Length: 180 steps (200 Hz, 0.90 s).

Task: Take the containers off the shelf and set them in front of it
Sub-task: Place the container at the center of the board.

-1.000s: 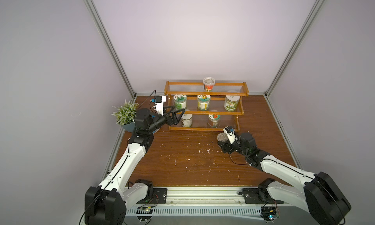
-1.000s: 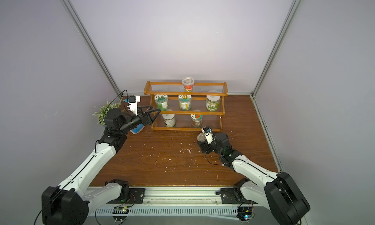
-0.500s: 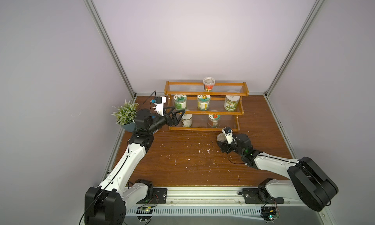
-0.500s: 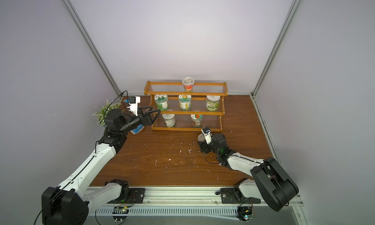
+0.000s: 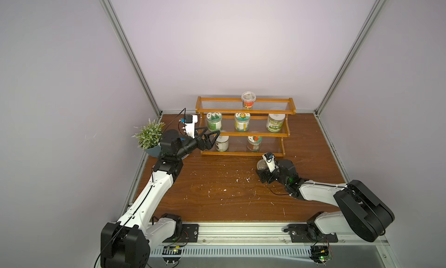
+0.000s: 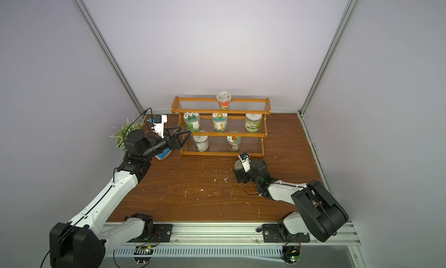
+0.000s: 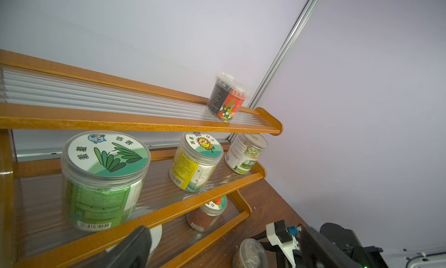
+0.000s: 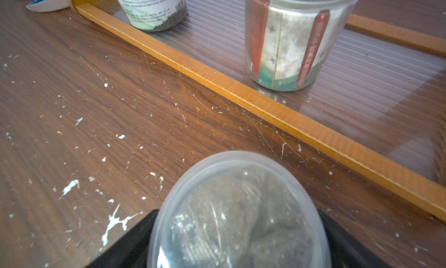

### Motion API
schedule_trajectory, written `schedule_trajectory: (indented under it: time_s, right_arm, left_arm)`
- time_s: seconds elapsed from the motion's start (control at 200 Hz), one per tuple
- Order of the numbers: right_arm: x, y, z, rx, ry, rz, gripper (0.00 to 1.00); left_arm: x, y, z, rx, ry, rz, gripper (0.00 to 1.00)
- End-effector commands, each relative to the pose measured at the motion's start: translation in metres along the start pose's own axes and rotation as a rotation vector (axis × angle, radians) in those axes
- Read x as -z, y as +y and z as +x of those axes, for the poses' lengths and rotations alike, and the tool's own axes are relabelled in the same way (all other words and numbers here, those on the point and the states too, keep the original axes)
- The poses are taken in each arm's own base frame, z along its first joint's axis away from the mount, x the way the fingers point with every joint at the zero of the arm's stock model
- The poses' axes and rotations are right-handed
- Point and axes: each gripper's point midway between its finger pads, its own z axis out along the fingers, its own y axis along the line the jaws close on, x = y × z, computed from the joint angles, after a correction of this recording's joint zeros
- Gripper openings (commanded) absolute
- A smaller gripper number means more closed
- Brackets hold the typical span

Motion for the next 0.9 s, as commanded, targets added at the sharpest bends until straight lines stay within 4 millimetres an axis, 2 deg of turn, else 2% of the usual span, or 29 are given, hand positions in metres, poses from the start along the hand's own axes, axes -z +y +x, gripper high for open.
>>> schedule_trajectory:
  time_s: [0.0, 0.255, 0.43, 0.525, 0.59, 0.686, 0.846, 0.896]
  right_arm:
    - [0.004, 0.001, -0.021, -0.011, -0.04, 0.001, 0.99]
    - [0.029, 0.004, -0.021, -0.092, 0.024, -0.012, 0.99]
    - [0.064, 0.01, -0.021, -0.172, 0.029, -0.032, 1.0]
    - [0.083, 0.007, -0.032, -0.14, 0.055, -0.013, 1.0]
    - [0.097, 0.006, -0.053, -0.111, 0.02, -0.006, 1.0]
    - [0.112, 0.009, -0.099, -0.077, -0.071, -0.02, 1.0]
    - [0.115, 0.024, -0.185, 0.036, -0.163, -0.097, 1.0]
    - [0.118, 0.024, -0.218, 0.059, -0.22, -0.108, 1.0]
  left_arm:
    - [-0.001, -0.004, 0.003, -0.019, 0.015, 0.018, 1.0]
    - [-0.001, -0.004, 0.003, -0.028, 0.028, 0.006, 1.0]
    - [0.0, -0.003, 0.003, -0.034, 0.03, -0.001, 0.99]
    - [0.0, -0.003, 0.003, -0.033, 0.031, 0.0, 0.99]
    - [-0.001, -0.004, 0.003, -0.032, 0.03, 0.004, 1.0]
    - [-0.001, -0.003, 0.004, -0.029, 0.029, 0.005, 1.0]
    - [-0.002, -0.004, 0.003, -0.026, 0.027, 0.013, 0.99]
    - [-0.002, -0.004, 0.002, -0.029, 0.026, 0.012, 1.0]
